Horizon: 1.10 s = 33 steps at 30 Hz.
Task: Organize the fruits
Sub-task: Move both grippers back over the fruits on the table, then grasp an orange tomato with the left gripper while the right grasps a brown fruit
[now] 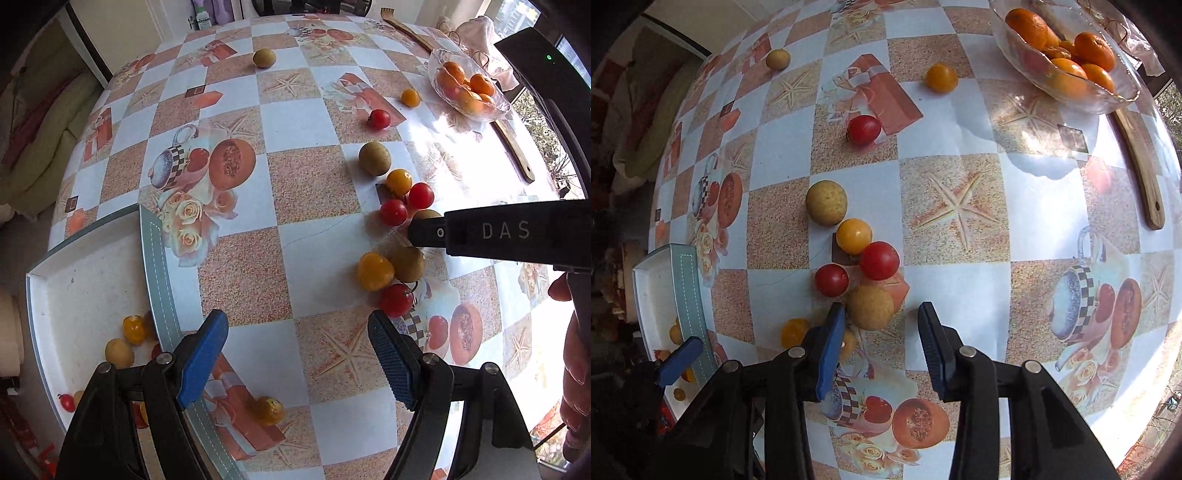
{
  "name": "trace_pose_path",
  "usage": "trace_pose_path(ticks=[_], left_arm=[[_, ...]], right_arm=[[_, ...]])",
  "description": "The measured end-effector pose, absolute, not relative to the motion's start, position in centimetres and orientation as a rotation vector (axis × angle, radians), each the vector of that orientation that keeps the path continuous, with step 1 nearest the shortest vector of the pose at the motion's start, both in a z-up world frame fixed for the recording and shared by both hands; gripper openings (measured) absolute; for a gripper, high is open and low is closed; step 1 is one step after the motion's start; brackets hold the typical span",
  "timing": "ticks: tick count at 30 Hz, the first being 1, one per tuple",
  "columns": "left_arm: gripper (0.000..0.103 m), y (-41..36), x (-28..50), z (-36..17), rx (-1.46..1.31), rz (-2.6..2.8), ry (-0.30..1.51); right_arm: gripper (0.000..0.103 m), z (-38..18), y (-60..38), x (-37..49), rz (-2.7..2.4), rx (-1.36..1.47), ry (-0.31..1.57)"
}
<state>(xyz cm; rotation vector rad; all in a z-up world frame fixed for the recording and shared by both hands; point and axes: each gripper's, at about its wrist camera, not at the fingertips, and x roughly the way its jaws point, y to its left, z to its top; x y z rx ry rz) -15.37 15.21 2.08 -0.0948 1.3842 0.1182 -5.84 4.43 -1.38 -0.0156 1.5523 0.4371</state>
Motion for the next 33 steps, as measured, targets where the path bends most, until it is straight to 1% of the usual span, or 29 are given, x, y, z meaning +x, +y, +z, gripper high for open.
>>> trace_pose_path(ticks=[2, 4, 5, 6, 18, 28, 29, 30, 31, 32, 33], left_arm=[[0.079, 14.8, -14.9, 1.9, -0.087, 0.101, 1.384], [0.079, 14.4, -14.5, 1.7, -0.077, 0.083, 1.384], [0.079, 14.2, -14.3, 1.6, -0.074, 0.075, 1.385], [0.079, 14.0, -14.2, 1.5, -0.072, 0.069, 1.386], [0.079, 13.2, -11.4, 1.1, -0.087, 0.042, 1.374], [0.079, 14.4, -11.5, 0.7, -0.093, 0.041, 1.375], [0.077, 14.4, -11.3, 0.7, -0.096, 0.041, 1.374], [0.072, 14.4, -11.2, 0.8, -0.109, 0.031, 1.374], [0.060, 14.4, -10.9, 0.7, -0.124, 0.023, 1.379], [0.052, 14.3, -10.7, 0.7, -0.134, 0.020, 1.383], [0.047, 14.3, -10.6, 0.5, -0.138, 0.015, 1.392]], right_arm=[[0.043, -1.4, 4.5, -5.8, 0.448, -0.025, 1.551], [0.038, -1.4, 4.5, -5.8, 0.453, -0.033, 1.548], [0.031, -1.3, 4.4, -5.8, 0.451, -0.037, 1.545], [0.030, -1.4, 4.2, -5.8, 0.448, -0.033, 1.546], [0.030, -1.5, 0.7, -5.2, 0.401, 0.031, 1.554], [0.030, -1.3, -0.5, -5.1, 0.407, 0.061, 1.557], [0.030, -1.3, -0.5, -5.1, 0.405, 0.062, 1.557], [0.030, -1.3, -0.5, -5.0, 0.405, 0.062, 1.557], [0.030, -1.2, -0.5, -4.9, 0.406, 0.061, 1.556], [0.030, -1.1, -0.6, -4.9, 0.406, 0.060, 1.555], [0.030, -1.0, -0.6, -4.9, 0.406, 0.060, 1.554]])
